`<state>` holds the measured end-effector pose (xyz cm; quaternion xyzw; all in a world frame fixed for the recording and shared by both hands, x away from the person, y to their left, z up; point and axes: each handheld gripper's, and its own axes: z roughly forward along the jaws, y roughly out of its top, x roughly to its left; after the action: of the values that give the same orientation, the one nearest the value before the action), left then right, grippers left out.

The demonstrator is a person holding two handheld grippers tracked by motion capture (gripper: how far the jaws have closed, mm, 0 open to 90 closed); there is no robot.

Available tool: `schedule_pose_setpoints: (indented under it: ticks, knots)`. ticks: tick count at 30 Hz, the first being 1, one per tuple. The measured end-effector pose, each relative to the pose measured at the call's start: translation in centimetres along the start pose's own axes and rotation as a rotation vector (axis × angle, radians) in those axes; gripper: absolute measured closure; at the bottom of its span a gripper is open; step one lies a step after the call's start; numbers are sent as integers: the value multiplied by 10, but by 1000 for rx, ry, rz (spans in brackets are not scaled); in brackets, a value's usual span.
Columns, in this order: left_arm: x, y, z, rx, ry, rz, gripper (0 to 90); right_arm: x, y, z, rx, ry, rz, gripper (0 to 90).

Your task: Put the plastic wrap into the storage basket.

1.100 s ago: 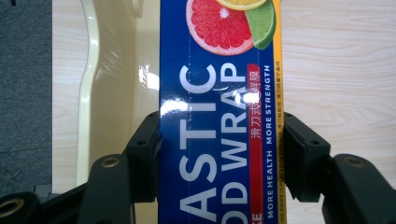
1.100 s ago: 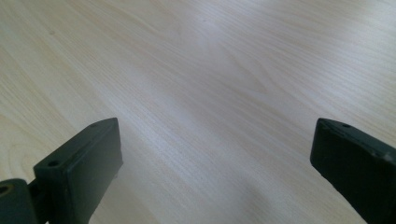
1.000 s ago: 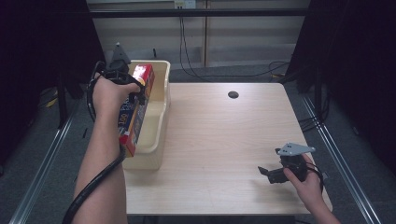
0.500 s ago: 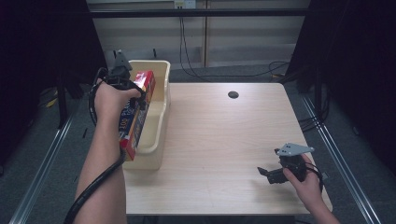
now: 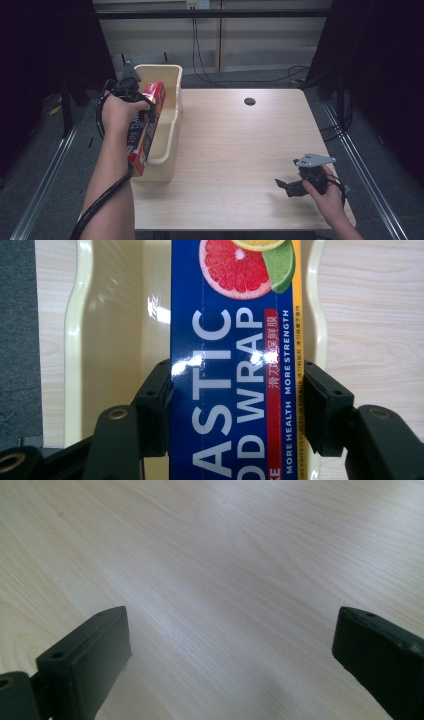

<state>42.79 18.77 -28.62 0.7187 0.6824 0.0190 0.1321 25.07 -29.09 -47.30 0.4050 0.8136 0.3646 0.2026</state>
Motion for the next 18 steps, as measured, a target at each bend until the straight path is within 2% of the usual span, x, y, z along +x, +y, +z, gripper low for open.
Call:
schedule_pose_setpoints:
  ticks: [5,18]
  knots:
    - [1,0,7,10,-5,8,408,0,0,0,3,-1,3,20]
    - [5,0,24,32,-10,-3,407,0,-1,0,11,0,1,20]
